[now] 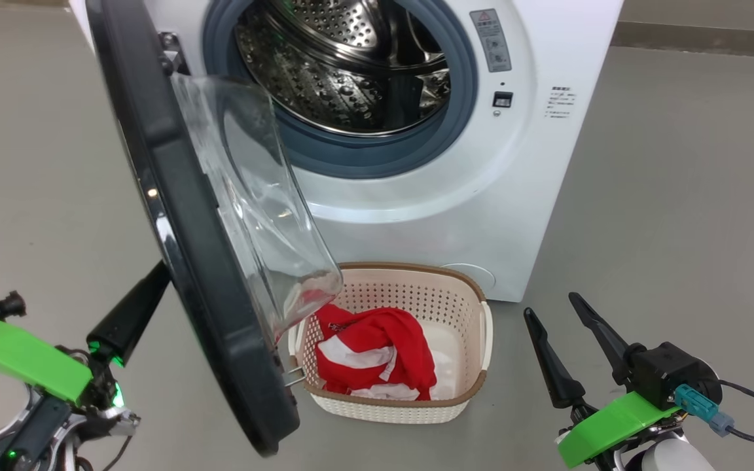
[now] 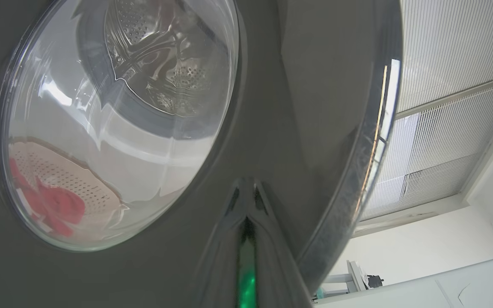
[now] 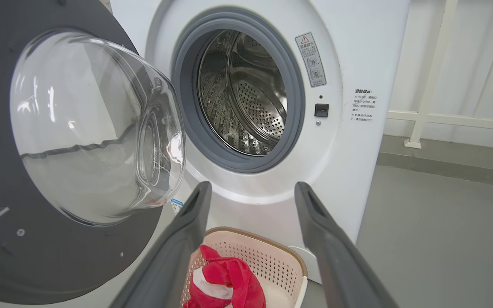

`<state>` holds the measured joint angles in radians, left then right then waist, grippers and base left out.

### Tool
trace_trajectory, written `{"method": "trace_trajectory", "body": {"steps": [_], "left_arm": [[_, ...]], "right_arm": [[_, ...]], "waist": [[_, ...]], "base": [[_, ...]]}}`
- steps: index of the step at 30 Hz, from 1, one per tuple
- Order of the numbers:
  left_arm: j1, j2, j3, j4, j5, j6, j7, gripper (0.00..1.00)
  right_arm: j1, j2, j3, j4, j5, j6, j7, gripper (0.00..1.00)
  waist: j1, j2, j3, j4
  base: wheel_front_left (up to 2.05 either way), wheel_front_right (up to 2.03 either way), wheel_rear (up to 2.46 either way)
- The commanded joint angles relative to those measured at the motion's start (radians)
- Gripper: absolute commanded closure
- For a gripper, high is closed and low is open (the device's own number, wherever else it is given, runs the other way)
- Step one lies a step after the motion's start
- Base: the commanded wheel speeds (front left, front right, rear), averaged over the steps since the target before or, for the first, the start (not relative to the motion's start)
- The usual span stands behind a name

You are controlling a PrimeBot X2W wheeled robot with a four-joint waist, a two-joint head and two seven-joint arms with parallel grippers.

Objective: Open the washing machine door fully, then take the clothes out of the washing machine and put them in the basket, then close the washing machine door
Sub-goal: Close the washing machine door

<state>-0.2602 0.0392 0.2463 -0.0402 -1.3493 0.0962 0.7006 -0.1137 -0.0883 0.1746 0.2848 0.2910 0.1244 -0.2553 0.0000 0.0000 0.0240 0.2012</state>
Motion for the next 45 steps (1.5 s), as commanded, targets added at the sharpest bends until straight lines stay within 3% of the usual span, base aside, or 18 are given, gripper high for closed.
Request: {"method": "trace_trajectory", "body": {"steps": [1, 13, 17, 19, 20, 21, 28, 32, 35, 38, 45], "left_arm": [[-0.001, 0.011, 0.008, -0.04, -0.016, -0.015, -0.003, 1.0], [0.035, 0.019, -0.004, -0.036, -0.01, -0.039, -0.026, 1.0], [0.071, 0.042, 0.017, -0.042, 0.061, -0.052, -0.086, 1.0], [0.087, 0.058, 0.027, -0.044, 0.132, -0.058, -0.146, 0.62], [0.098, 0.069, 0.028, -0.045, 0.179, -0.064, -0.18, 0.21], [0.107, 0.076, 0.027, -0.044, 0.219, -0.074, -0.213, 0.0], [0.158, 0.137, -0.017, -0.033, 0.496, -0.186, -0.465, 0.0], [0.193, 0.163, -0.074, -0.011, 0.668, -0.21, -0.639, 0.0], [0.225, 0.182, -0.118, 0.017, 0.839, -0.211, -0.809, 0.0], [0.245, 0.187, -0.138, 0.047, 0.941, -0.187, -0.904, 0.0], [0.274, 0.168, -0.145, 0.082, 1.085, -0.139, -0.961, 0.0]], "right_arm": [[-0.035, -0.004, 0.02, -0.024, 0.006, 0.006, -0.006, 0.0], [-0.029, -0.007, 0.018, -0.026, 0.003, 0.006, -0.006, 0.0], [-0.022, -0.004, 0.018, -0.026, 0.001, 0.006, -0.006, 0.0], [-0.019, -0.002, 0.019, -0.025, 0.001, 0.006, -0.006, 0.0], [-0.017, -0.002, 0.019, -0.024, 0.001, 0.006, -0.006, 0.0], [-0.015, -0.001, 0.019, -0.023, 0.002, 0.006, -0.006, 0.0], [-0.011, -0.001, 0.02, -0.019, 0.002, 0.006, -0.006, 0.0], [-0.011, -0.001, 0.024, -0.017, 0.003, 0.006, -0.006, 0.0], [-0.009, 0.0, 0.025, -0.016, 0.003, 0.006, -0.006, 0.0], [-0.007, 0.0, 0.025, -0.016, 0.003, 0.006, -0.006, 0.0], [-0.008, 0.003, 0.023, -0.018, 0.002, 0.006, -0.006, 0.0]], "waist": [[0.0, 0.0, -0.004, -0.015], [0.0, 0.0, -0.01, -0.048], [0.0, 0.0, -0.015, -0.052], [0.0, 0.0, -0.019, -0.053], [0.0, 0.0, -0.022, -0.054], [0.0, 0.0, -0.024, -0.054], [0.0, 0.0, -0.036, -0.052], [0.0, 0.0, -0.042, -0.055], [0.0, 0.0, -0.048, -0.058], [0.0, 0.0, -0.051, -0.06], [0.0, 0.0, -0.055, -0.065]], "base": [[0.0, 0.0, 0.0], [0.0, 0.0, 0.0], [0.0, 0.0, 0.0], [0.0, 0.0, 0.0], [0.0, 0.0, 0.0], [0.0, 0.0, 0.0], [0.0, 0.0, 0.0], [0.0, 0.0, 0.0], [0.0, 0.0, 0.0], [0.0, 0.0, 0.0], [0.0, 0.0, 0.0]]}}
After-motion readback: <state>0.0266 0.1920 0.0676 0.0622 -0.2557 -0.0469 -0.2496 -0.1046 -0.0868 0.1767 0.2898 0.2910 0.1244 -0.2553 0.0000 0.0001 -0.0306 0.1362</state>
